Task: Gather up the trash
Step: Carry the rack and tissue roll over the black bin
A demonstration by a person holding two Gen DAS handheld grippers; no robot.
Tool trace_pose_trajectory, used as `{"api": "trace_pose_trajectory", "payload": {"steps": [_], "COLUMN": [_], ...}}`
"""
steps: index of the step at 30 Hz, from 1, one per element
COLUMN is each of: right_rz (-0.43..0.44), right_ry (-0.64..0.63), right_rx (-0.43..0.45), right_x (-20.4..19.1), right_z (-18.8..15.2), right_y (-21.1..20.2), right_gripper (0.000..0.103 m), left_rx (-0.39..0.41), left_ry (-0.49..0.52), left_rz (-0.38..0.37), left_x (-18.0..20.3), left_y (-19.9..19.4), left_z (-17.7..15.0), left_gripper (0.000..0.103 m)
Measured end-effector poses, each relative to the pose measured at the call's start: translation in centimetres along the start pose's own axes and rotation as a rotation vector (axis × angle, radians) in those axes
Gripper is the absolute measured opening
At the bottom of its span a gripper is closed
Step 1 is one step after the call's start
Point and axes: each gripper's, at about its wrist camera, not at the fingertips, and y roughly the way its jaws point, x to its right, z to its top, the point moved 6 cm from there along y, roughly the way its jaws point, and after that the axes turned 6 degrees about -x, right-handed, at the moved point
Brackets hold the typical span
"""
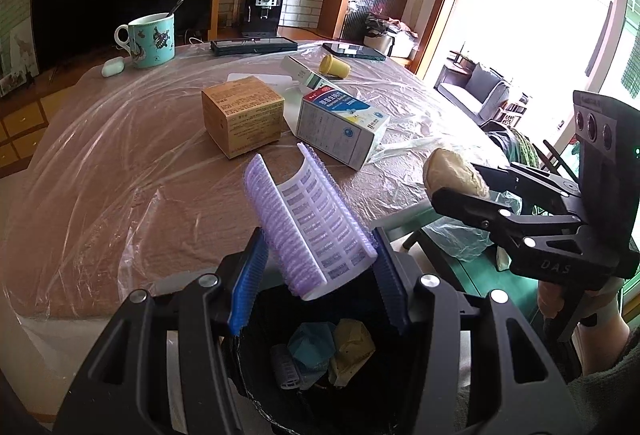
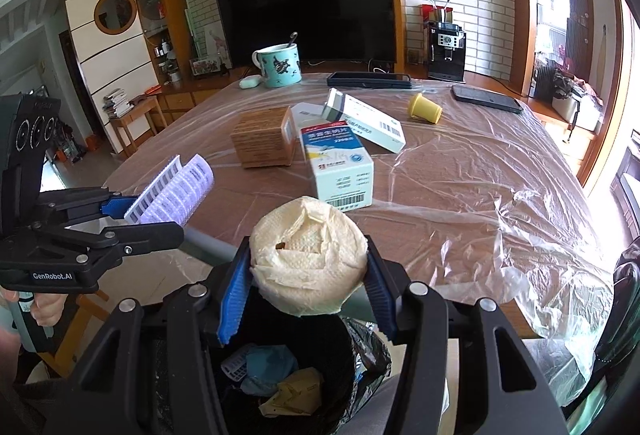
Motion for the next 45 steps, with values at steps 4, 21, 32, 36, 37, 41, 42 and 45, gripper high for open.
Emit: {"api": "trace_pose_trajectory", "payload": {"steps": [4,21,32,36,37,41,42,45], "right_rz": [0.015,0.037,0.043,0.045,0.046,0.049,0.05,0.048], "right_ry": [0.003,-0.005,-0.012,-0.007,-0.008,-0.012,-0.013,-0.016], "right_rx": [-0.005,-0.049,-0.079,-0.097,-0.101,-0.12,-0.123,-0.136], "right_x": [-0.4,-1.5,-2.0,-1.9,-2.0,-2.2,-2.2,-2.3], "right_z": [-0.7,-3.2,-4.6,-5.0,-5.1,-5.5,-5.6,-5.9], "right_y": [-0.5,-1.1,-0.6,-0.1,0.0,0.6,0.7,1.2], "right_gripper": [0.052,0.052,0.052,0.052,0.052,0.052,0.052,0.052], "left_rx": [-0.001,-0.055,-0.1,-0.118,-0.122,-0.139,-0.144,-0.158], "left_ry": [0.017,0.1,0.119,0.122,0.122,0.119,0.118,0.117], "left_rz": [-0.008,-0.034,-0.042,-0.041,-0.04,-0.037,-0.036,-0.033], "left_x": [0.4,2.8,3.1,3.1,3.1,2.9,2.9,2.7], "left_y": [-0.4,-0.6,0.1,0.5,0.6,1.1,1.2,1.6], "left_z": [-0.5,-3.5,-5.0,-5.5,-5.6,-6.1,-6.2,-6.6], "left_gripper": [0.053,0.053,0.053,0.053,0.053,0.053,0.053,0.053]}}
